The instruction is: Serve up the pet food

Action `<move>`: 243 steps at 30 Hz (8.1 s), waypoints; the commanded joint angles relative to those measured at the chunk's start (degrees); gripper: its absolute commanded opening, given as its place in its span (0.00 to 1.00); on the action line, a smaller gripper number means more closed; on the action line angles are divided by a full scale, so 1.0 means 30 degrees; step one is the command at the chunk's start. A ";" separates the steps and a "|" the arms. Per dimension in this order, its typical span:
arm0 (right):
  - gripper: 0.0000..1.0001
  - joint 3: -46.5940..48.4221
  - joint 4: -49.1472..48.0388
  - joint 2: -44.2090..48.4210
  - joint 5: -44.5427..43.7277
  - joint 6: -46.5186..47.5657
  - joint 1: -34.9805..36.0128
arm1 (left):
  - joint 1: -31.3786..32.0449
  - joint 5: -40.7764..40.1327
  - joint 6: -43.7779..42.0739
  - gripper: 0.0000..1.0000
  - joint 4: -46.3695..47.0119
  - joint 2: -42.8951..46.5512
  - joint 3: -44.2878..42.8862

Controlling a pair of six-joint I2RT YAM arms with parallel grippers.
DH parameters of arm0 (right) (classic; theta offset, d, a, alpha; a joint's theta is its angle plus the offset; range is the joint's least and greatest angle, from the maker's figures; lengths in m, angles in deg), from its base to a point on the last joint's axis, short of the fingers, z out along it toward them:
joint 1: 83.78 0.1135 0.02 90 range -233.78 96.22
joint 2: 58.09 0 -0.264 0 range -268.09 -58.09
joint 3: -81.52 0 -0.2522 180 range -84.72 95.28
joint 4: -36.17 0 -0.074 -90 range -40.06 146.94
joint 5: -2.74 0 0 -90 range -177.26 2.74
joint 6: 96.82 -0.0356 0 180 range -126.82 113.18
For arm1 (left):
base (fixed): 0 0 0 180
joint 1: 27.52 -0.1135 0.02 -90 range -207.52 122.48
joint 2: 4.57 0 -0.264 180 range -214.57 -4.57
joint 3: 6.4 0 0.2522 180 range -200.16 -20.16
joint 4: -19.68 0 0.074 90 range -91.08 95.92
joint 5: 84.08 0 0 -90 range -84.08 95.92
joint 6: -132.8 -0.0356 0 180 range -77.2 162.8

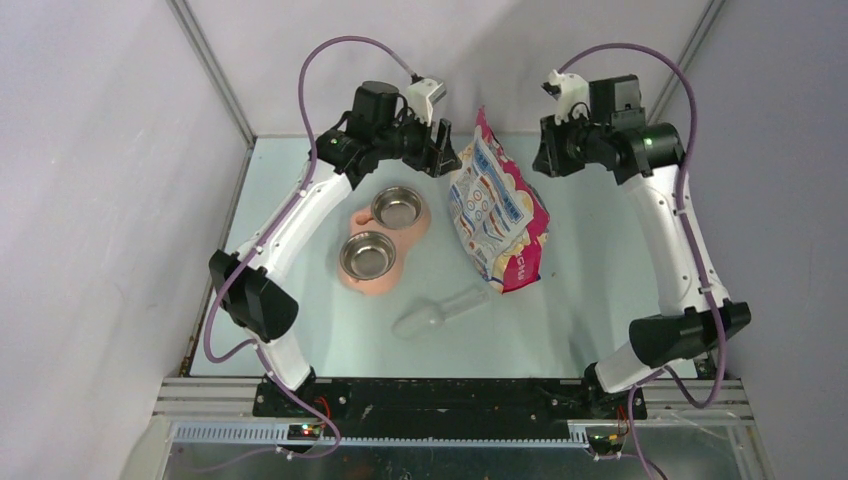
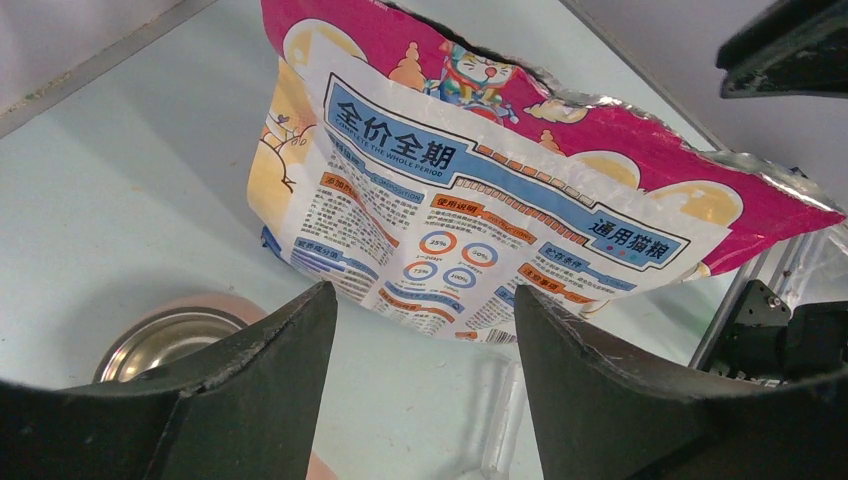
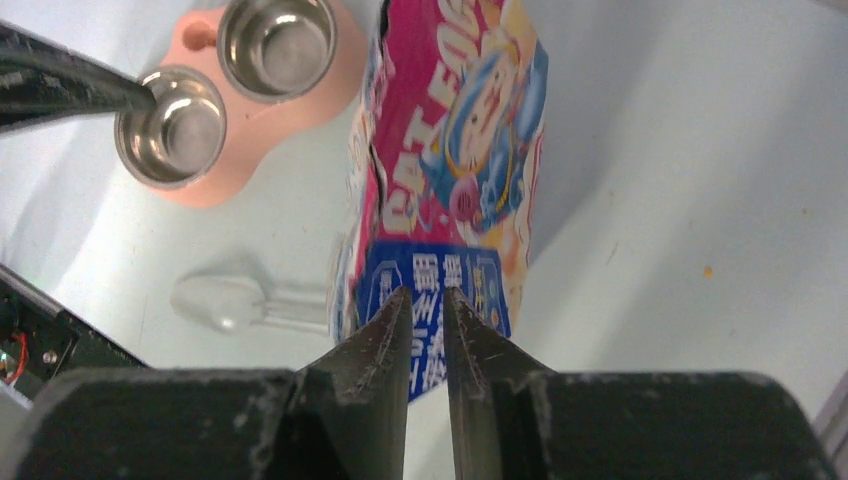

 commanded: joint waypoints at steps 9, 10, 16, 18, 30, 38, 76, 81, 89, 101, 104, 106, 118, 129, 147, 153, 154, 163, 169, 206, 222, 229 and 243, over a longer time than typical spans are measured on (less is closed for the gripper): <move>0.32 -0.1753 0.1820 0.2822 0.3672 0.0719 -0.2019 | 0.0156 0.0009 -0.0145 0.73 0.0215 0.0325 -0.0173; 0.32 -0.1849 0.1972 0.3015 0.4229 0.0882 -0.2179 | 0.0159 0.0009 -0.0107 0.73 0.0247 0.0316 -0.0227; 0.33 -0.2821 0.1944 0.3317 0.5956 0.0757 -0.2524 | 0.0303 0.0061 -0.0282 0.73 0.0181 0.0274 -0.0302; 0.33 -0.2711 0.1888 0.3212 0.6175 0.0777 -0.2490 | 0.0331 0.0053 -0.0364 0.73 0.0146 0.0274 -0.0289; 0.28 -0.2292 0.1667 0.2093 0.3341 0.0922 -0.1770 | 0.0670 0.1195 -0.1734 0.73 -0.0025 0.0339 -0.0415; 0.28 -0.2220 0.1798 0.2050 0.3405 0.0927 -0.1163 | 0.1612 0.1383 -0.2889 0.73 -0.0027 -0.0005 -0.0834; 0.21 -0.0771 0.1203 -0.2254 0.4563 -0.2870 0.0260 | 0.3703 -0.0421 0.7414 0.64 0.5591 -0.1898 0.0558; 0.27 -0.1292 0.0904 -0.2077 0.4996 -0.3745 0.0303 | 0.3704 0.0193 0.7076 0.65 0.5902 -0.1812 0.0378; 0.37 0.0123 0.0451 -0.2879 0.0440 -0.3001 0.1200 | 0.2240 -0.1116 0.3814 0.67 0.3131 0.0766 0.2175; 0.38 0.7672 -0.0099 -0.9103 -0.2019 -0.2282 0.2205 | 0.1570 -0.0521 -0.1372 0.68 0.3209 0.3834 0.5691; 0.36 0.8032 -0.0087 -0.9132 -0.2144 -0.2279 0.2271 | 0.2059 -0.0315 -0.5222 0.70 0.4443 0.4553 0.5965; 0.37 0.7563 -0.0087 -0.8616 -0.2220 -0.2118 0.2273 | 0.2801 -0.0836 -0.9481 0.72 0.5228 0.4987 0.6453; 0.40 0.1827 0.0961 -0.3109 0.0535 -0.1600 0.1295 | 0.3274 0.0990 -2.0858 0.85 0.8547 0.3803 0.6659; 0.03 -0.0708 0.0602 -0.1300 0.2406 -0.1700 0.0966 | 0.3987 0.2660 -2.2726 0.88 0.7574 0.0105 0.3271; 0.04 -0.0694 0.0052 -0.1545 0.1146 -0.3399 -0.0951 | 0.4019 0.2764 -2.5022 0.82 0.6390 -0.0487 0.3585; 0.03 -0.0804 -0.0036 -0.1522 0.1683 -0.3213 -0.0672 | 0.4153 0.2930 -2.5985 0.82 0.4902 -0.0895 0.3200; 0.03 -0.0840 -0.0089 -0.1470 0.1688 -0.3179 -0.0568 | 0.4163 0.2950 -2.6500 0.82 0.4284 -0.0934 0.3092; 0.02 -0.0622 -0.0080 -0.1504 0.1014 -0.3024 -0.0379 | 0.4264 0.1769 -3.1129 0.42 -0.0714 -0.1197 0.1763; 0.00 0.0882 -0.0433 -0.2525 -0.1130 -0.3234 -0.0255 | 0.4208 -0.0709 -3.1140 0.02 -0.0400 -0.1198 0.1168; 0.33 0.4291 -0.0628 -0.5153 -0.2076 -0.2976 0.0009 | 0.2318 -0.5952 0.7193 0.70 0.0472 -0.4283 -0.6647; 0.00 0.5203 -0.1454 -0.5257 -0.6621 -0.3256 0.0332 | 0.2176 -0.8519 0.6479 0.02 -0.0152 -0.5536 -0.6954; 0.00 0.6662 -0.1543 -0.4393 -0.7888 -0.4882 -0.0432 | 0.1228 -0.9448 0.1422 0.00 0.1191 -0.5899 -0.8804; 0.11 0.4529 -0.0807 -0.2933 -0.4677 -0.3836 0.0070 | 0.0952 0.1154 0.2816 0.31 0.5628 -0.5627 -1.0196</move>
